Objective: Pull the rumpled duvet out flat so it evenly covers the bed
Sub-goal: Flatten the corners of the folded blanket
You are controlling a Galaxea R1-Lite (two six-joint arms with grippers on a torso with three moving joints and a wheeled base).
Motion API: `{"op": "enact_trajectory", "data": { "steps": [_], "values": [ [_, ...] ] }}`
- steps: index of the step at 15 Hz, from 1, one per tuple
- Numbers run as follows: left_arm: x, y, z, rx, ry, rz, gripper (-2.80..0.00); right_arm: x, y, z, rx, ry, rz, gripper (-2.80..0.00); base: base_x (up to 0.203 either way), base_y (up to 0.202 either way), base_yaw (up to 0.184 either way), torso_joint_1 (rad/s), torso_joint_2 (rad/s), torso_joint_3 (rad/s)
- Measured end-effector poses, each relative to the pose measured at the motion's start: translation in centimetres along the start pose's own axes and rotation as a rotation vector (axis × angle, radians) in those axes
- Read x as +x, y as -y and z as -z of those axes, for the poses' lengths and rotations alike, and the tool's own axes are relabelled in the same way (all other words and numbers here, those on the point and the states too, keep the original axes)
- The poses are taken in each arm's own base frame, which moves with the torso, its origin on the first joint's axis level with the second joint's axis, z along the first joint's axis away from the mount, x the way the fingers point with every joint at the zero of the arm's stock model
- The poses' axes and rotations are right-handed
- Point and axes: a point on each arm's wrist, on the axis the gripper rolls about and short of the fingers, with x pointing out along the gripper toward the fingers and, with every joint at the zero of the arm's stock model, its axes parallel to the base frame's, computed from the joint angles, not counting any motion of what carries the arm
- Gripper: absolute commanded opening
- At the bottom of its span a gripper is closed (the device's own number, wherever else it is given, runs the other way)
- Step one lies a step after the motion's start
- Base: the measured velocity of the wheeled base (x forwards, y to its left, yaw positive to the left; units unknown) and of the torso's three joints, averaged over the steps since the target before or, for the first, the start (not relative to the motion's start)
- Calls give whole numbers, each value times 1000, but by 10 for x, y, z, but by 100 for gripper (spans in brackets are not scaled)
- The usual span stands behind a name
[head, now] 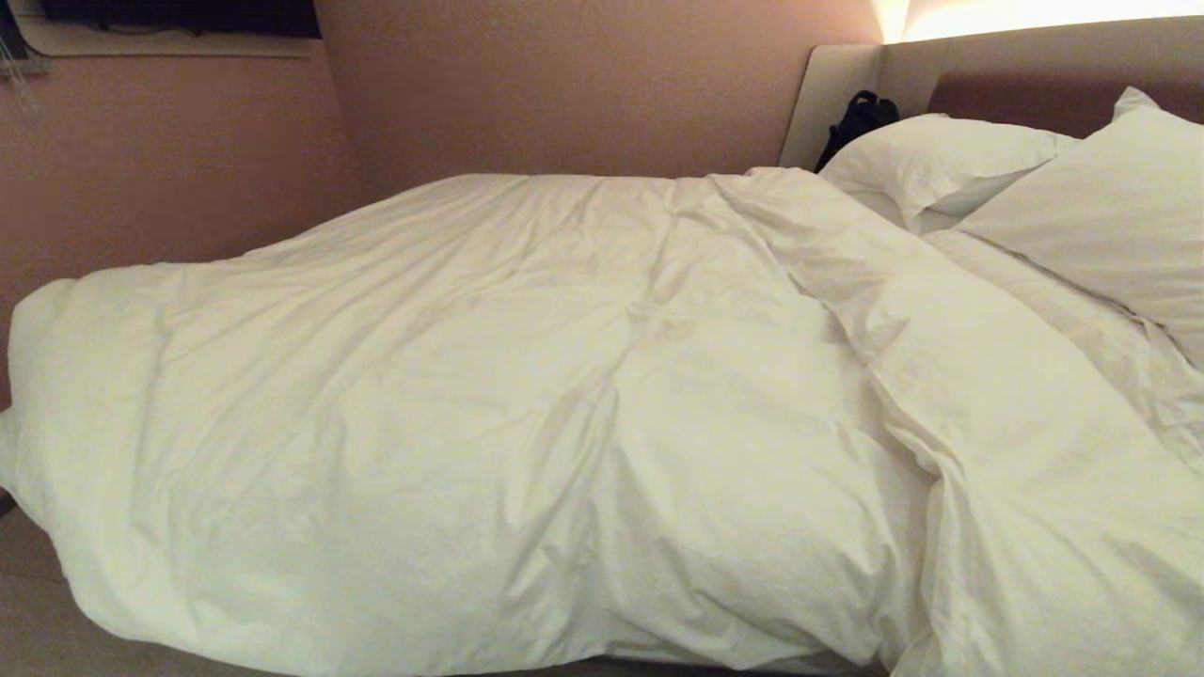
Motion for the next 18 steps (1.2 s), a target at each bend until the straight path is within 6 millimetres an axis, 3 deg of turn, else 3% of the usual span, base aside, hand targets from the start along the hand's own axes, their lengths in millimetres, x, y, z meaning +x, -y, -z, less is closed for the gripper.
{"op": "enact_trajectory", "data": {
  "steps": [5, 6, 18],
  "values": [
    [0, 0, 0, 0, 0, -1, -280, 2, 1, 1, 16, -25, 7, -280, 0, 0, 0, 0, 0, 0],
    [0, 0, 0, 0, 0, -1, -280, 3, 2, 1, 19, -26, 8, 0, 0, 0, 0, 0, 0, 0],
    [0, 0, 0, -1, 0, 0, -280, 3, -6, 0, 70, -86, 36, 0, 0, 0, 0, 0, 0, 0]
  ]
}}
